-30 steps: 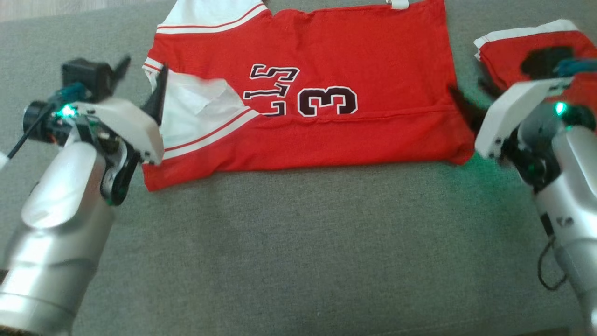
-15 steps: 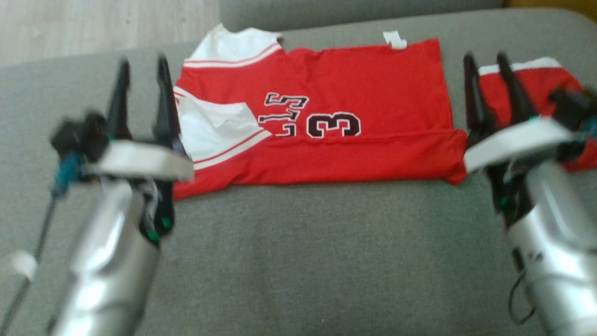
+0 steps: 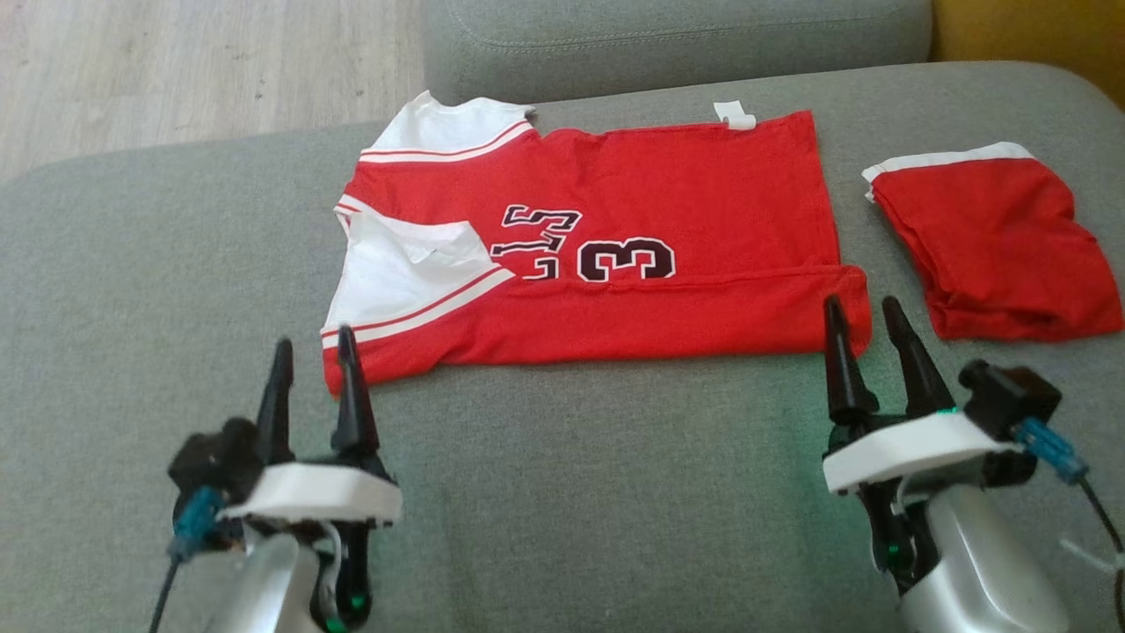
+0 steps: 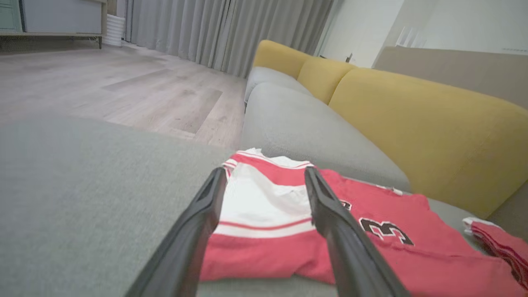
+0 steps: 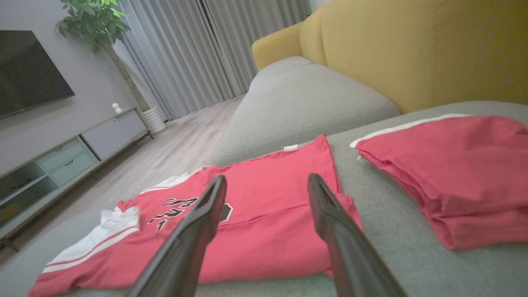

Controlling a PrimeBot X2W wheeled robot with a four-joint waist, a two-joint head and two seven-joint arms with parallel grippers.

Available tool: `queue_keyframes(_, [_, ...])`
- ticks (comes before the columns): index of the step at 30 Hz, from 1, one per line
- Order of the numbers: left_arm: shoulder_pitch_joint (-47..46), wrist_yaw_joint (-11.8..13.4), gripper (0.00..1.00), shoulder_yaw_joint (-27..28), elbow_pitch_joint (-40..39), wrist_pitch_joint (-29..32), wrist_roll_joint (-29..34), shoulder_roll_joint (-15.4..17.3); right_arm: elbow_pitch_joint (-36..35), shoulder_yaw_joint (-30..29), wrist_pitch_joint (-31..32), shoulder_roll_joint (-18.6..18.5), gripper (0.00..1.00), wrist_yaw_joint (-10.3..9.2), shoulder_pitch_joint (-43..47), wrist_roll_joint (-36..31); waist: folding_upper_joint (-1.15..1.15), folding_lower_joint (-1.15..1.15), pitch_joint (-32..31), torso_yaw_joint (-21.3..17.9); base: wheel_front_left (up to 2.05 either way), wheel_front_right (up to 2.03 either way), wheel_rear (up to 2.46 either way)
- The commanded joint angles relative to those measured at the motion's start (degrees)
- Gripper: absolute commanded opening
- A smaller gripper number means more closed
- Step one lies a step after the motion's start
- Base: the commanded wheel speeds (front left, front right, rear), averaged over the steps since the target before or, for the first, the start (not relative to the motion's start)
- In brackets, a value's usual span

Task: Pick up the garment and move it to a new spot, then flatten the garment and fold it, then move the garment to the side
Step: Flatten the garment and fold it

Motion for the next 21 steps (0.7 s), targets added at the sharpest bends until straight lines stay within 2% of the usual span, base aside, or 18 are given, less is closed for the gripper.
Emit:
queue_keyframes(1, [-1.34, -0.34, 1.0, 2.52, -1.06, -0.45, 1.08, 0.09, -2.69, 0.45, -0.74, 0.83, 1.0, -0.04, -0.92, -0.64, 0.0, 0.01, 0.07, -0.15, 0.0, 0.0, 0.0])
queue_keyframes(6, [-1.59, -1.02, 1.0, 4.0, 0.22, -0.45, 2.26, -0.8, -4.35, -0.47, -0.78, 1.32, 1.0, -0.04, -0.39, -1.33, 0.0, 0.01, 0.9, -0.65, 0.0, 0.0, 0.0])
queue_keyframes(12, [-6.0, -0.67, 1.0, 3.28, 7.05, 1.23, 3.83, -0.49, -6.13, -0.3, -0.79, 1.5, 1.0, -0.04, -2.0, -2.01, 0.0, 0.01, 4.0, -1.96, 0.0, 0.0, 0.0])
queue_keyframes(18, [-11.54, 1.76, 1.0, 3.51, 16.07, 4.97, 4.4, 0.78, -7.0, 0.46, -0.79, 1.53, 1.0, -0.04, -3.25, -0.99, 0.0, 0.01, 7.28, -3.33, 0.0, 0.0, 0.0])
queue_keyframes(21, [-13.76, 4.61, 1.0, 4.06, 20.85, 6.18, 5.24, 1.98, -7.36, 0.9, -0.79, 1.53, 1.0, -0.04, -3.75, -0.37, 0.0, 0.01, 8.28, -3.99, 0.0, 0.0, 0.0])
